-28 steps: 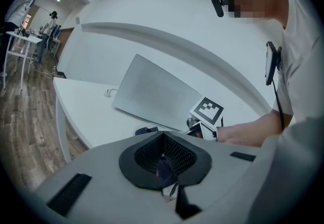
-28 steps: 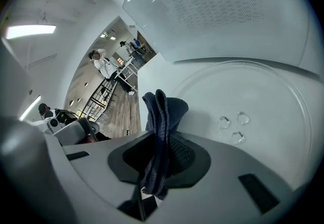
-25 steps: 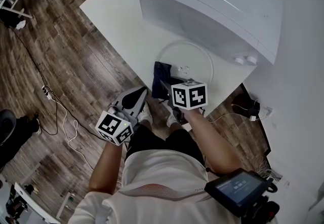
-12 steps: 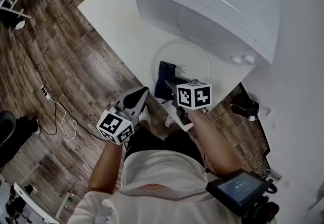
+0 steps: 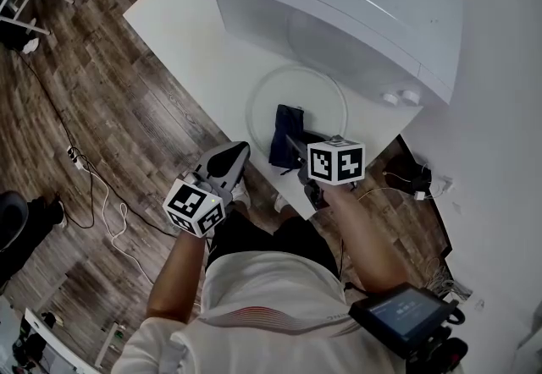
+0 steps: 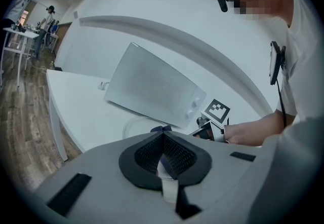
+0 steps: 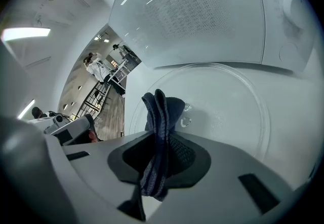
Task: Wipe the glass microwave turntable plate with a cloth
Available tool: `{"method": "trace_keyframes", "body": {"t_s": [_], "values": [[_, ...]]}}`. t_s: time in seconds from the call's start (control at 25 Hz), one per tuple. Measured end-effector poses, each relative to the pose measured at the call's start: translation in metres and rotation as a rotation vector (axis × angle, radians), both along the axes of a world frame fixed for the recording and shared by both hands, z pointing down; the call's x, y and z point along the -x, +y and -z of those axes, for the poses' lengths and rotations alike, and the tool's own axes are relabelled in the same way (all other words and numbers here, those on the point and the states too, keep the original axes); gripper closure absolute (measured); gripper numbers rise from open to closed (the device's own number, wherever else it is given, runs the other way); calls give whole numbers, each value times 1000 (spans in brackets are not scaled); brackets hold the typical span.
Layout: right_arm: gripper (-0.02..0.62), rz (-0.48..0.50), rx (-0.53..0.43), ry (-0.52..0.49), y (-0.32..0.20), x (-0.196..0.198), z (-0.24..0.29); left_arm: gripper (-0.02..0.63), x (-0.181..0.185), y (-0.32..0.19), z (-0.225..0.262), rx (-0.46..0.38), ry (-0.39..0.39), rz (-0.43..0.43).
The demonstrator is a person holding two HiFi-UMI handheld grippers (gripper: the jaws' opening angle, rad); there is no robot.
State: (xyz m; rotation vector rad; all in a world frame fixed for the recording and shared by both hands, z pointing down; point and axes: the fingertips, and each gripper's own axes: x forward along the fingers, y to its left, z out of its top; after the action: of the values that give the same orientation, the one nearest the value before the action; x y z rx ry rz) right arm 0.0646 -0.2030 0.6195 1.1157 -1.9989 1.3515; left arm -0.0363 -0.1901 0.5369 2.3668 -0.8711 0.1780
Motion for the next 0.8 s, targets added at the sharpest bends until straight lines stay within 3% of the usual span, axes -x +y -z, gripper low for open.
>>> {"method": "trace_keyframes", "body": {"t_s": [0.8], "values": [[529,-124,31,0,5,-69,5,597,-11,-4,1,-2,0,-18]]}}
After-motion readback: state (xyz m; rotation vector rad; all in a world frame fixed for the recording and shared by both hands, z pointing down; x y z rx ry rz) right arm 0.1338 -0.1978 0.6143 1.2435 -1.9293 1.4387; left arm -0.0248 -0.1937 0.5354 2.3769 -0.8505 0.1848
